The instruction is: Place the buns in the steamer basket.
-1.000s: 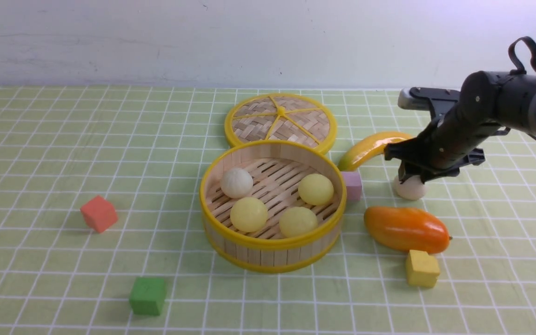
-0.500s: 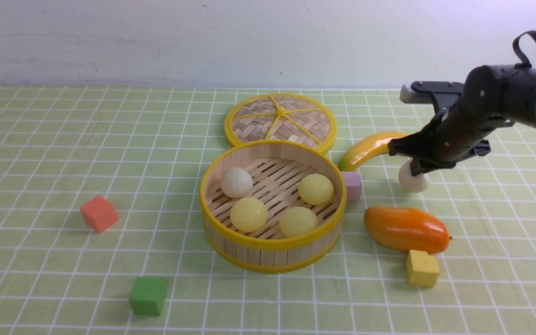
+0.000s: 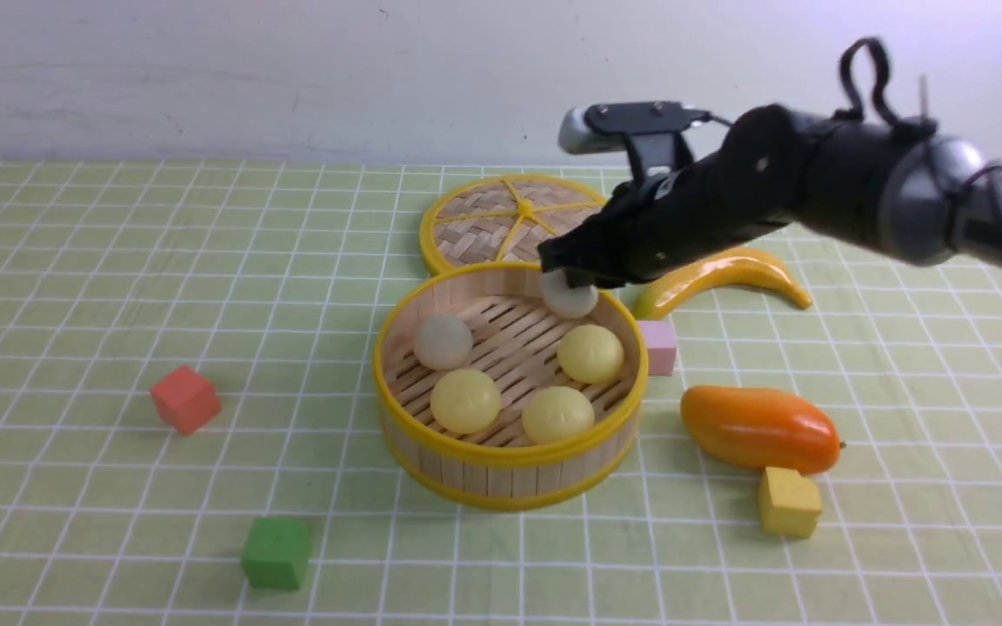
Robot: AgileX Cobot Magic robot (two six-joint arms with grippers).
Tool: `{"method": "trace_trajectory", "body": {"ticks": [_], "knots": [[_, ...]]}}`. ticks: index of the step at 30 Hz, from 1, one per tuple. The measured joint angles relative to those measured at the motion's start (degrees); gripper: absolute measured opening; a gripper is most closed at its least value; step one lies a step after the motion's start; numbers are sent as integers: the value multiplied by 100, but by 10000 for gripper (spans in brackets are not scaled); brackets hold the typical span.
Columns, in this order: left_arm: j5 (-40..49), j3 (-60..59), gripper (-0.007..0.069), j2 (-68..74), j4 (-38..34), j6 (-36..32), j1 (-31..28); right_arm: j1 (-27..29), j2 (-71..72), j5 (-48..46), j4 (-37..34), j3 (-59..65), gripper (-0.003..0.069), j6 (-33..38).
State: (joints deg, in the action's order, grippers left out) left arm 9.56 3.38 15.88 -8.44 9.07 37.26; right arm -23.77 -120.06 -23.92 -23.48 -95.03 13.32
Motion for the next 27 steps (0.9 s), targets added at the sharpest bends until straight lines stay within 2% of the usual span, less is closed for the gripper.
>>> {"method": "trace_trajectory", "body": {"ticks": [5,10,13,14,16,18,23,26,27], "knots": [[0,0,73,0,0,0,0,-166,-360,409,-46,0,55,0],[0,0,77,0,0,0,0,-284,-462,655,-60,0,146,0],[0,0,81,0,0,0,0,-304,-462,648,-60,0,266,0],[0,0,81,0,0,0,0,-304,-462,646,-60,0,273,0],[0,0,83,0,0,0,0,-298,-372,495,23,0,356,7],[0,0,84,0,0,0,0,-287,-212,291,145,5,403,6],[0,0,90,0,0,0,0,-205,465,-571,402,5,435,-24],[0,0,92,0,0,0,0,-144,1390,-2006,836,11,388,-385],[0,0,92,0,0,0,0,-144,1439,-2091,836,11,384,-418]]}}
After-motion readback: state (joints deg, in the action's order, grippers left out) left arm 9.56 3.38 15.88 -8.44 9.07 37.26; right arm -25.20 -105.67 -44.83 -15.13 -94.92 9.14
